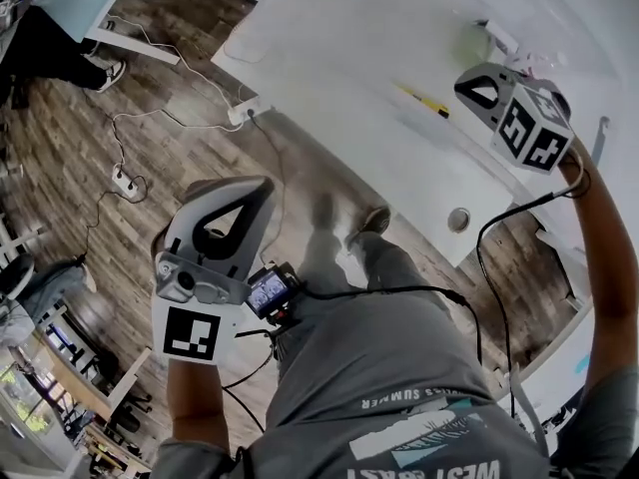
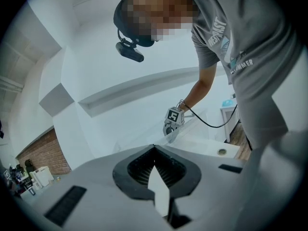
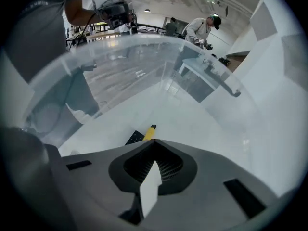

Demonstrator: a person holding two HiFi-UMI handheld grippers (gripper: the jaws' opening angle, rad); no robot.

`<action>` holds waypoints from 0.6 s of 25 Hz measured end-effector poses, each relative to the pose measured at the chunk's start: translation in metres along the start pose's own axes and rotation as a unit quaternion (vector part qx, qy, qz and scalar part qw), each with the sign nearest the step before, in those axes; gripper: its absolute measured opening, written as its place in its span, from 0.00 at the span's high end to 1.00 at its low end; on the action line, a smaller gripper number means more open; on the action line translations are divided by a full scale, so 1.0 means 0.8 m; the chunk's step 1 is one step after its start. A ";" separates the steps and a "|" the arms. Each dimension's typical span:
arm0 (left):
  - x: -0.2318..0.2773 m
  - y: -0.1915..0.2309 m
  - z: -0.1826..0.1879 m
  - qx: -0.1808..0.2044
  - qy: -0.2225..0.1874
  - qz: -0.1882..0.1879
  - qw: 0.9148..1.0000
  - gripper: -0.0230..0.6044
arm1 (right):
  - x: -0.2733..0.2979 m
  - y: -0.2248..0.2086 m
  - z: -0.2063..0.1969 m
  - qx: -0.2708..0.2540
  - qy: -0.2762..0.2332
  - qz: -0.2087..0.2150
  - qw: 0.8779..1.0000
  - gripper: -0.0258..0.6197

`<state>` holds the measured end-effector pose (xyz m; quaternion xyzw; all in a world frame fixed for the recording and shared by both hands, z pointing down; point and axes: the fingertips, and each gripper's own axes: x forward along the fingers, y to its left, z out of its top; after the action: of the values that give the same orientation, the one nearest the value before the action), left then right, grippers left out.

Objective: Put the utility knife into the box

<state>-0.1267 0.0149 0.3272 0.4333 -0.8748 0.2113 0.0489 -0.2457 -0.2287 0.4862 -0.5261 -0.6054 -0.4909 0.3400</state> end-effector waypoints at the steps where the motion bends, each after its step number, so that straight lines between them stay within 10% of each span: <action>1: 0.000 0.001 0.002 0.002 -0.004 -0.002 1.000 0.95 | -0.017 0.000 0.002 -0.007 0.003 -0.012 1.000 0.94; 15: -0.013 -0.001 0.026 0.024 -0.045 -0.030 0.998 0.95 | -0.198 0.074 0.138 0.001 -0.094 -0.129 0.987 0.94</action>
<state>-0.1175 0.0131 0.3058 0.4698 -0.8571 0.2113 0.0056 -0.1424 -0.1735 0.3216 -0.4871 -0.6981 -0.4781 0.2162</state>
